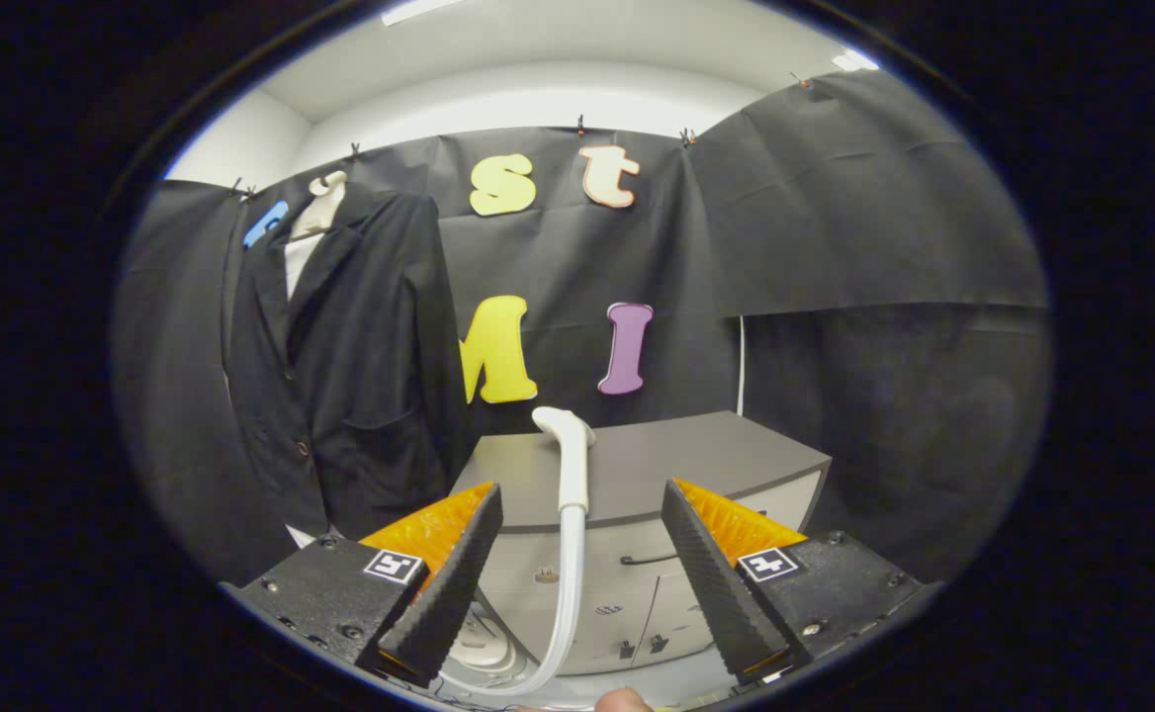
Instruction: Iron the clothes twice with a garment steamer, once on the left side and once on the right side.
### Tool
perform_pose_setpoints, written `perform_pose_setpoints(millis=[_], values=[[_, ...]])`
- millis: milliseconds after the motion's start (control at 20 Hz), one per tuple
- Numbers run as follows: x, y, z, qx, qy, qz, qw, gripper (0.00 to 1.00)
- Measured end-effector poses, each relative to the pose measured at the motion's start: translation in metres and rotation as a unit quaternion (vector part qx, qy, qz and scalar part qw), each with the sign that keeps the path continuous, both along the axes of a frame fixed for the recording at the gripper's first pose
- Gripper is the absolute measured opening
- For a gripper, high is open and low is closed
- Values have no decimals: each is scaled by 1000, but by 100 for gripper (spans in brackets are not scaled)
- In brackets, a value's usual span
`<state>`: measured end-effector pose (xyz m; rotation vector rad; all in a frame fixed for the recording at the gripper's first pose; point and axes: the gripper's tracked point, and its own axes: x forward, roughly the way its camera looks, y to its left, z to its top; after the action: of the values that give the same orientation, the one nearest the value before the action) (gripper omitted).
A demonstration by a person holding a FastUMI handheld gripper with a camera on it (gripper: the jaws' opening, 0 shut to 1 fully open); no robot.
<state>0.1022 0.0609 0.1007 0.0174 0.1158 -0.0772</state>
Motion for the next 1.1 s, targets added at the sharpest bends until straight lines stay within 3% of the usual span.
perform_pose_setpoints(millis=[250, 500, 800, 950, 1100], values=[[80, 3, 0, 18, 67, 46, 997, 100], [156, 7, -16, 24, 173, 76, 982, 100], [208, -3, -57, 14, 292, 74, 953, 95], [217, -4, -81, 16, 355, 65, 932, 90], [211, 9, -96, 26, 399, 86, 912, 83]])
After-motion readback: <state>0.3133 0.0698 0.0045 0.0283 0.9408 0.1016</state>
